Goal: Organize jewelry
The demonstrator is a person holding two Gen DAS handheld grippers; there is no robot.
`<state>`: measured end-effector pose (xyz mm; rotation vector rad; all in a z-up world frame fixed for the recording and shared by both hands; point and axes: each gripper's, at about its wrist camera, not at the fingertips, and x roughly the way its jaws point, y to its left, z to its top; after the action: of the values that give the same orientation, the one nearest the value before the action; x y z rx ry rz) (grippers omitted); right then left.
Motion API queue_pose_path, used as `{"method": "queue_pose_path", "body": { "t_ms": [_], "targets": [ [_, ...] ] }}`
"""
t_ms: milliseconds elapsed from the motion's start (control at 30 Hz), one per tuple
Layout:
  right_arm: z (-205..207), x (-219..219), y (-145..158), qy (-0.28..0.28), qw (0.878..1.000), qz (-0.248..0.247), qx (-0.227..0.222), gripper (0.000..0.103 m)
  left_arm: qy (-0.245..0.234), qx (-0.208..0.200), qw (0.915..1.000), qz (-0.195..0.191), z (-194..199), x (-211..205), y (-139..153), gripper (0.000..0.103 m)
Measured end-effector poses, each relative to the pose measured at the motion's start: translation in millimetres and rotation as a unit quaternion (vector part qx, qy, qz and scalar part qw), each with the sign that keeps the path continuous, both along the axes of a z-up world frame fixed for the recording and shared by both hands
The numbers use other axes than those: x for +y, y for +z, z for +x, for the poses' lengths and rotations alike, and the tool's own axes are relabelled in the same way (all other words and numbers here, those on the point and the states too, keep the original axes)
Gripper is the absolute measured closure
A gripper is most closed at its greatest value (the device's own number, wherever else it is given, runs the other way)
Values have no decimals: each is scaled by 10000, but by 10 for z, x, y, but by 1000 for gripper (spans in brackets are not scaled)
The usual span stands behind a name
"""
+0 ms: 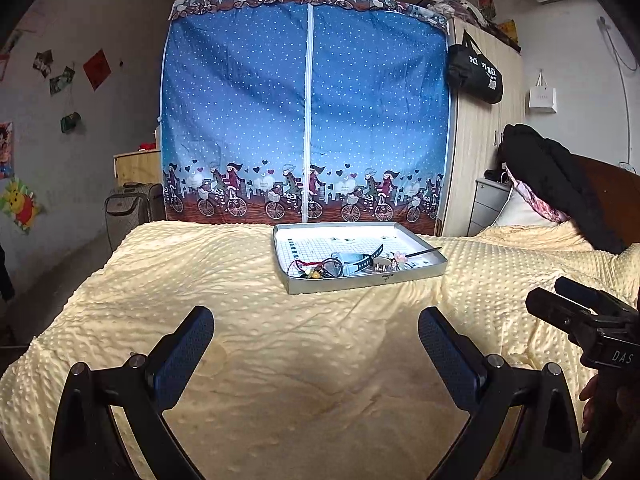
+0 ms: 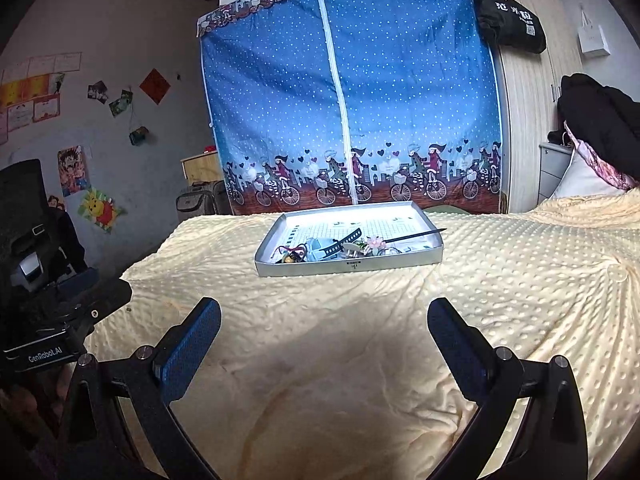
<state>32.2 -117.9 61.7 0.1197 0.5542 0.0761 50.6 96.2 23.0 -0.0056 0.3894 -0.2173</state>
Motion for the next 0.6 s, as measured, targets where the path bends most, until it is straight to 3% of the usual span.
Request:
{"method": "queue_pose_path", "body": {
  "t_ms": [600],
  "targets": [
    [20, 18, -46, -16, 10000, 25, 36, 2, 16, 18, 10000, 43, 19, -6, -25, 0]
  ]
}}
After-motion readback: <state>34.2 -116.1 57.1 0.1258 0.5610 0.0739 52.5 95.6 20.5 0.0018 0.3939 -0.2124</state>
